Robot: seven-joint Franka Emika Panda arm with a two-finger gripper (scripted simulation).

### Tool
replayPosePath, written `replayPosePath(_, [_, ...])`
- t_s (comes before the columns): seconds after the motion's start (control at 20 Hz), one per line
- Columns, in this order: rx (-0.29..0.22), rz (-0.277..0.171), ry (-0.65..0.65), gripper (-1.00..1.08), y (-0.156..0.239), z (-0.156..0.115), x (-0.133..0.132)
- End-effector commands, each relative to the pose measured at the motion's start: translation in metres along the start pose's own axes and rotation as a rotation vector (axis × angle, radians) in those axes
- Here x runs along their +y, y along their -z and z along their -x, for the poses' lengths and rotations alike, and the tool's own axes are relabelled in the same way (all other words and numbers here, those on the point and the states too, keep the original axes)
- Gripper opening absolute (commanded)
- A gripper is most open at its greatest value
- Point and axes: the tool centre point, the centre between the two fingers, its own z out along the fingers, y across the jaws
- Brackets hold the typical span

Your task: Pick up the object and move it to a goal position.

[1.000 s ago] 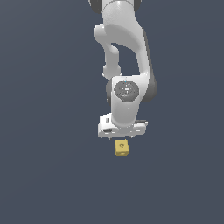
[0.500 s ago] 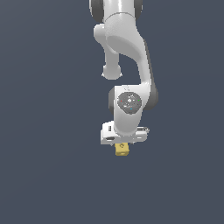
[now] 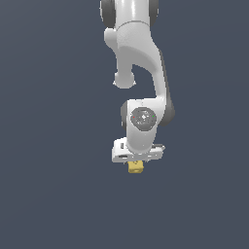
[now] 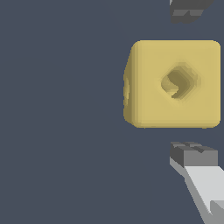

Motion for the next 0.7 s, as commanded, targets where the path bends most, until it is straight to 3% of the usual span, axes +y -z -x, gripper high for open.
replayPosePath(0.0, [-0.001,0.0,0.0,1.0,-0.015,0.001,0.0])
replayPosePath(0.45, [-0.001,0.0,0.0,1.0,-0.034,-0.001,0.0])
replayPosePath(0.5, [-0.001,0.0,0.0,-1.0,-0.034,-0.001,0.0])
replayPosePath(0.65, [-0.001,0.0,0.0,-1.0,-0.034,-0.001,0.0])
